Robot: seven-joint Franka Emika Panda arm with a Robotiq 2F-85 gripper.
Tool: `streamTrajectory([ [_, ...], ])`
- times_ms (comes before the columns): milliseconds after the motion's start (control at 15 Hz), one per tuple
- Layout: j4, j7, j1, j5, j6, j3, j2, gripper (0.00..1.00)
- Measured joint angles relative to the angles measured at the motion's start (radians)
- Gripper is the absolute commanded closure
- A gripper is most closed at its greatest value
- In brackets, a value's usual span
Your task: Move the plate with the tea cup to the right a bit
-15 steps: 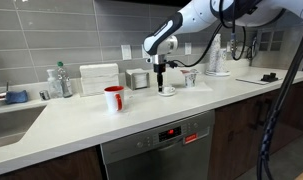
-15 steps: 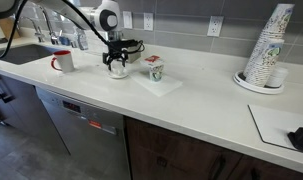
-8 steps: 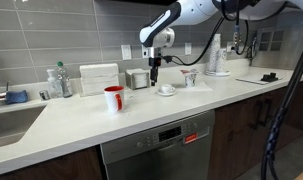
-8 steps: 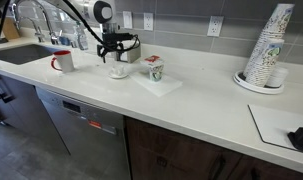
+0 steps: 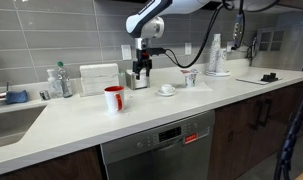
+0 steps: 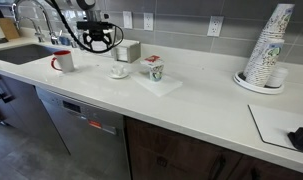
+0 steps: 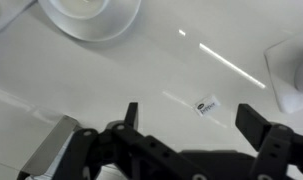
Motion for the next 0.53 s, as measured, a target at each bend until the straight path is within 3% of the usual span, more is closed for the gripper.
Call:
streamTrajectory([
  [267,-0.058,0.247,0.044,-0.017,0.002,-0.033,-0.064,0.0],
  [533,-0.213,0.413,0.051,-0.042,0.016,-0.073,-0.189,0.0],
])
